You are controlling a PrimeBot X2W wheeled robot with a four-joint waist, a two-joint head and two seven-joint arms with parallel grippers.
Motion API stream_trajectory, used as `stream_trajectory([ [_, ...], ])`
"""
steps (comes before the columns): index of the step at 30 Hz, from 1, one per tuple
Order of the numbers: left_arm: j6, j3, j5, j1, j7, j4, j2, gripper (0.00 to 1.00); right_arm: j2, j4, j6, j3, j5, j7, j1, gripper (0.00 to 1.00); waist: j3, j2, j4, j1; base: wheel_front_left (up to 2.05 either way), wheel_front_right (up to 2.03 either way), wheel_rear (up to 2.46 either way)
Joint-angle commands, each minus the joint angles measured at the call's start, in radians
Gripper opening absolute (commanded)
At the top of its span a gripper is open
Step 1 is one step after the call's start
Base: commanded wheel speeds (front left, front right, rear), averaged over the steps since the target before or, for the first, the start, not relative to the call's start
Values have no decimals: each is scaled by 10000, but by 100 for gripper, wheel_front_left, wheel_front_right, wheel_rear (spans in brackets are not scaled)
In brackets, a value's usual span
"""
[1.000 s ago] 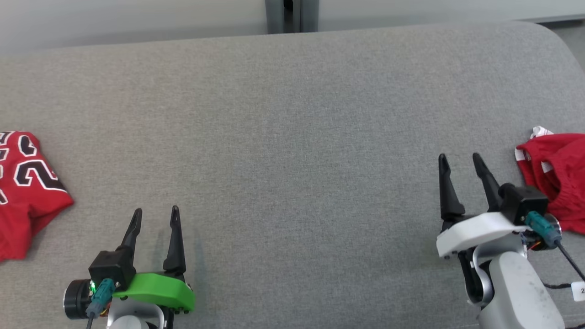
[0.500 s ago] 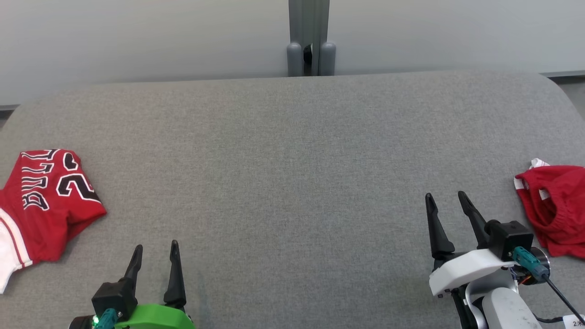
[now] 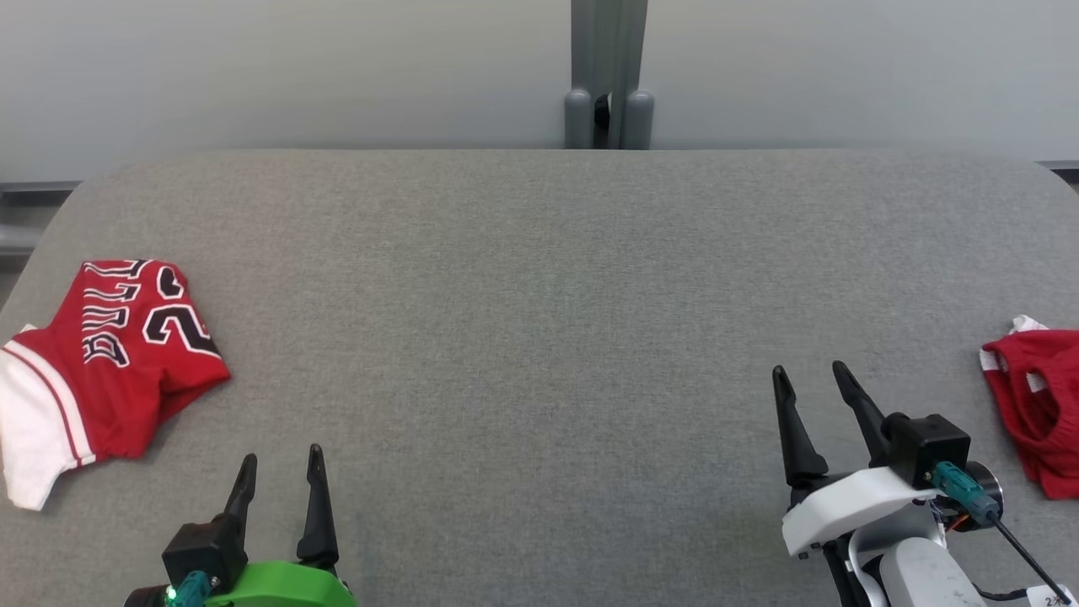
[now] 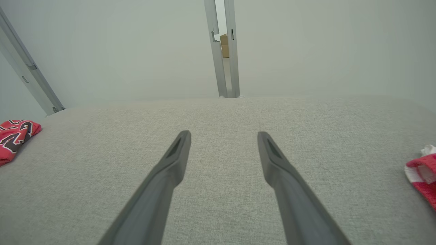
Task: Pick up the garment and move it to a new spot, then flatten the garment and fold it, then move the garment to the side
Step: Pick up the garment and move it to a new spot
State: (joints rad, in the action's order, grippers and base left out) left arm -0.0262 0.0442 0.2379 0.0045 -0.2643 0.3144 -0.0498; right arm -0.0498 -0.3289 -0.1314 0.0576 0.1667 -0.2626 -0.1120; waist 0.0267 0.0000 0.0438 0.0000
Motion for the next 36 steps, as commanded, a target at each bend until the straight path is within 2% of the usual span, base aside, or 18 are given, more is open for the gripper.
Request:
stream_trajectory([
  [1, 17, -18, -3, -102, 4, 14, -17, 100, -20, -19, 14, 43, -46, -27, -91, 100, 164, 0, 407, 0, 0, 0, 0],
  [4, 14, -50, -76, -242, 4, 46, -25, 100, -20, -51, 14, 155, -114, -27, -195, 100, 271, 0, 1006, 0, 0, 0, 0],
  [11, 11, -280, -138, -327, 4, 149, -22, 100, -23, -241, 14, 468, -195, -27, -418, 100, 369, 0, 3039, 0, 0, 0, 0],
  [18, 75, -582, -8, -120, 4, 229, -20, 100, -24, -515, 14, 687, -89, -27, -646, 100, 457, 0, 4742, 0, 0, 0, 0],
  [28, 626, -1272, 791, 213, 4, -79, -14, 100, -39, -1062, 14, 1961, 48, -27, -1435, 100, 944, 0, 5065, 0, 0, 0, 0],
  [36, 423, -1319, 1141, -64, 4, 98, -17, 100, -33, -1131, 14, 1989, -41, -27, -1519, 100, 1111, 0, 5029, 0, 0, 0, 0],
])
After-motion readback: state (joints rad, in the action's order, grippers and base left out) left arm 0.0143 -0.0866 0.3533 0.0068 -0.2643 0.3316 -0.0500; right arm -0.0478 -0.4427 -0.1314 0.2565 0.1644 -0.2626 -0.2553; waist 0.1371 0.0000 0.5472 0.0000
